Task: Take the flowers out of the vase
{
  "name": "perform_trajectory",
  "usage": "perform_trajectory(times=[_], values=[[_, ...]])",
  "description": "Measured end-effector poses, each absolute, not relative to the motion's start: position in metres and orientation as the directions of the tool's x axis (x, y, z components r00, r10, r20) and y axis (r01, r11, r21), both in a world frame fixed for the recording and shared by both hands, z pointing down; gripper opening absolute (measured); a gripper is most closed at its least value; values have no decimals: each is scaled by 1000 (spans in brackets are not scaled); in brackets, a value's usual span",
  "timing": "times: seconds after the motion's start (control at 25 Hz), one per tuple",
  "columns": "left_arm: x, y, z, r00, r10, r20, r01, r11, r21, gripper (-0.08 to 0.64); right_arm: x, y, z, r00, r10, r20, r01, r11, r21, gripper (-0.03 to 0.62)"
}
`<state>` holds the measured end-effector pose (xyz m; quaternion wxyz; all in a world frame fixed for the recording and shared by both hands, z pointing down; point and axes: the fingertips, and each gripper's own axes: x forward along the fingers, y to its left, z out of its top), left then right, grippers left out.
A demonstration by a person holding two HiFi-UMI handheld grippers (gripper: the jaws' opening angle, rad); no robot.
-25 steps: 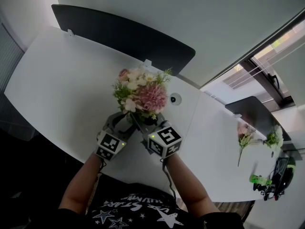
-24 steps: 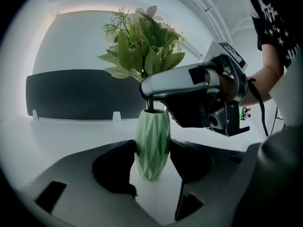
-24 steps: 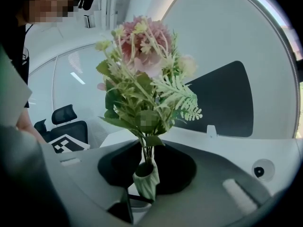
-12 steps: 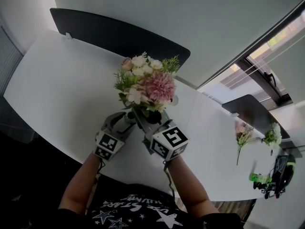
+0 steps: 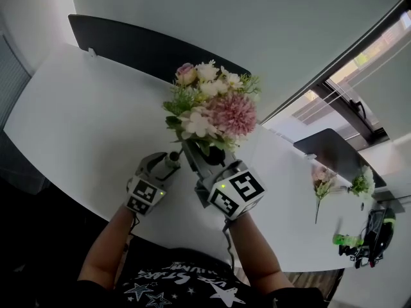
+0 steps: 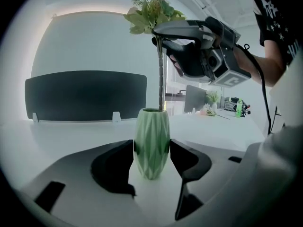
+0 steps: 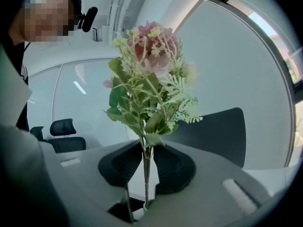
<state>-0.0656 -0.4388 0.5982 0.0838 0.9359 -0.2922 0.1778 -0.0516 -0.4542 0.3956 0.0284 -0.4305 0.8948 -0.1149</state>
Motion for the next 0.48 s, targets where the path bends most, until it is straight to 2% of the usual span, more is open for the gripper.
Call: perform_trajectory(times=[0.28,0.48], values=[[-72,-438,603,747,-527,406,-589,-807,36,247,-47,-442,373,-621,-784,0,-766,607,-210,74],[-86,-427,606,713,-556,426,-627,-779,32,276,-41,-431,366,-615,-789,-7,-770,602,-209,74]])
